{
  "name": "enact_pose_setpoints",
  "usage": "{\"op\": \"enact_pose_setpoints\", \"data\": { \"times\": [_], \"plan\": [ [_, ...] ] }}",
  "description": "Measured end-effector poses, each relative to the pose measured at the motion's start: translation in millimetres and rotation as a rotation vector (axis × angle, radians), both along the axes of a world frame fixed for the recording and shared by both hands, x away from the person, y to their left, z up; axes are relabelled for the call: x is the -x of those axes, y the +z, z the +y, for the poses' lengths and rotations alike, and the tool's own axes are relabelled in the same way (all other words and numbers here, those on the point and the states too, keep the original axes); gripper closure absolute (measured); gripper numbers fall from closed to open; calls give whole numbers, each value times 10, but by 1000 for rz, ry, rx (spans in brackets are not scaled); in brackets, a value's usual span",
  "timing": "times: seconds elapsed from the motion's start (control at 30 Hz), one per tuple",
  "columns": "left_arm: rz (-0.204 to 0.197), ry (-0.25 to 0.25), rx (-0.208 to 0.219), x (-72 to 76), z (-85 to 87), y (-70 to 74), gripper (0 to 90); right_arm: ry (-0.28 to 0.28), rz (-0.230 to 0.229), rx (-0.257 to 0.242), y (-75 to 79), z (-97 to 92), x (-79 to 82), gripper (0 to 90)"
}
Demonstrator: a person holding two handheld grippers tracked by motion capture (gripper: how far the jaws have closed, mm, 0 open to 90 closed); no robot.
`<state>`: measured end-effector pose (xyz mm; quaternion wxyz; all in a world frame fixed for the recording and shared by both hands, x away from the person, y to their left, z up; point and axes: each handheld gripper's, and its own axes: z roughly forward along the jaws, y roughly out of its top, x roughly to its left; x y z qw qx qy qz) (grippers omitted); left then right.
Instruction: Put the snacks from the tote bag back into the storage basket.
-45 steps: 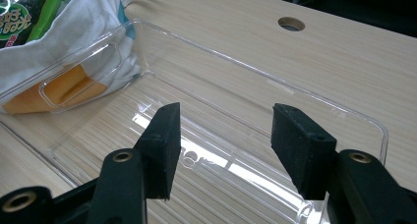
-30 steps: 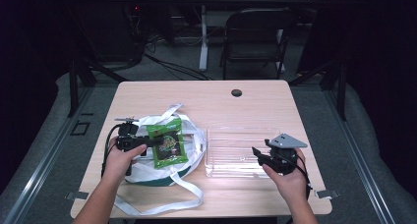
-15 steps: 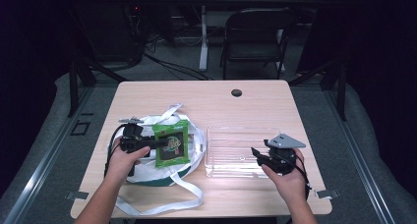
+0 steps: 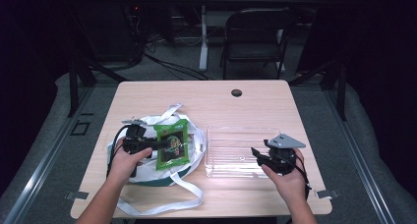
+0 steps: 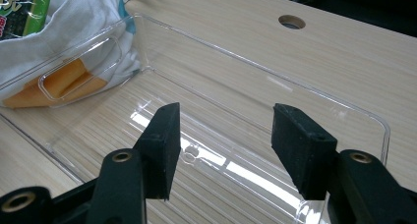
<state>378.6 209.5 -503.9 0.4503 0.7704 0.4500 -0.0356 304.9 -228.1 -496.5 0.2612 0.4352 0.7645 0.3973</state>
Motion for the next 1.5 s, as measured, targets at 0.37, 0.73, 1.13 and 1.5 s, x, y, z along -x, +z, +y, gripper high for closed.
{"op": "enact_pose_setpoints", "data": {
  "times": [0.37, 0.73, 1.13, 1.5],
  "plan": [
    [-7, -9, 8, -5, 10, -3, 715, 0, 1, 2, -6, 2, -2, 450],
    [-10, -15, 13, -7, 21, -2, 716, 2, 1, 2, -11, 2, -5, 450],
    [-20, -20, 16, -1, 38, 32, 716, 2, 1, 4, -11, 3, -4, 450],
    [-68, -11, 29, 26, 113, 157, 718, 1, -1, 2, -7, 2, 0, 450]
  ]
}}
